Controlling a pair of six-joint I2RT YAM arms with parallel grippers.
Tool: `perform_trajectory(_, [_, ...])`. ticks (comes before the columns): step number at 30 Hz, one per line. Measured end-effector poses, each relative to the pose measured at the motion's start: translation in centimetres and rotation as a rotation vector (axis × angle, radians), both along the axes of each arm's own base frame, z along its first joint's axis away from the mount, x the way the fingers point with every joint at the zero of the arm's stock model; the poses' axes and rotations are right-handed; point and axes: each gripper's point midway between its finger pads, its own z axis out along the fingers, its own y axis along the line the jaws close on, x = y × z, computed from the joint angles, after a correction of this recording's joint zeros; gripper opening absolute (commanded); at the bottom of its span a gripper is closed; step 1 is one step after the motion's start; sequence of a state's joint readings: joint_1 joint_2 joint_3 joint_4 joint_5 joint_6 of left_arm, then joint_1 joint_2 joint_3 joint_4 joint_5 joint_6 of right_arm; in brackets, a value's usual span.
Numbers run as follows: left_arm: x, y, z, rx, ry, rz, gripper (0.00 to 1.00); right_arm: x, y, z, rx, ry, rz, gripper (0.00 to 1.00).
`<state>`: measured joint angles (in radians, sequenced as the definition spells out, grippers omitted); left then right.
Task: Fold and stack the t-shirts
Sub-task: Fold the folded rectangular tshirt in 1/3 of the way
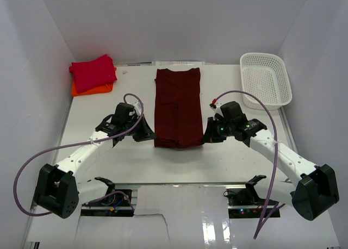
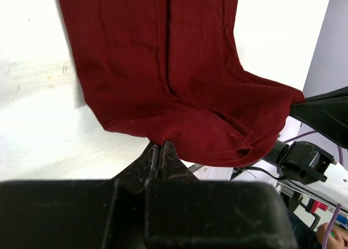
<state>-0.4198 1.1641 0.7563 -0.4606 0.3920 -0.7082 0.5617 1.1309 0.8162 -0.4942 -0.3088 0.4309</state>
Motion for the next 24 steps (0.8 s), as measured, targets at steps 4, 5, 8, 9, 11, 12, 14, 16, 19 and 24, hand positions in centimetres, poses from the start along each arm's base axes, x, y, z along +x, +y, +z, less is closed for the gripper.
perform_trajectory(4, [1.6, -0.2, 0.1, -0.006, -0.008, -0.005, 0.0, 1.3, -0.3, -0.2, -0.014, 0.001, -0.003, 0.08])
perform_trajectory(5, [2.0, -0.2, 0.1, -0.006, -0.01, -0.006, 0.0, 1.5, -0.3, -0.3, -0.019, 0.0, -0.002, 0.08])
perform_trajectory(8, [2.9, -0.1, 0.1, -0.006, -0.013, -0.008, 0.0, 2.4, -0.5, -0.5, -0.03, 0.002, -0.003, 0.08])
perform_trajectory(9, [3.2, -0.1, 0.0, -0.006, -0.014, -0.008, 0.0, 2.7, -0.6, -0.5, -0.033, 0.001, -0.002, 0.08])
perform_trajectory(11, [3.8, -0.1, -0.2, -0.002, -0.014, -0.008, 0.0, 3.4, -0.6, -0.5, -0.038, 0.002, -0.001, 0.08])
perform_trajectory(12, [4.0, -0.1, -0.3, -0.002, -0.013, -0.01, 0.0, 3.8, -0.6, -0.6, -0.041, 0.0, 0.002, 0.08])
perform_trajectory(14, [4.6, -0.1, -0.4, 0.0, -0.01, -0.014, 0.0, 4.5, -0.5, -0.6, -0.045, -0.001, 0.006, 0.08])
perform_trajectory(16, [5.4, -0.2, -0.4, 0.0, -0.013, -0.017, 0.0, 5.1, -0.4, -0.6, -0.051, -0.003, 0.012, 0.08])
perform_trajectory(19, [6.4, -0.4, -0.1, -0.003, -0.025, -0.019, 0.0, 6.2, -0.3, -0.6, -0.056, -0.007, 0.014, 0.08])
perform_trajectory(24, [8.3, -0.7, 0.8, -0.005, -0.054, -0.02, 0.0, 8.0, 0.0, -0.5, -0.065, -0.014, 0.014, 0.08])
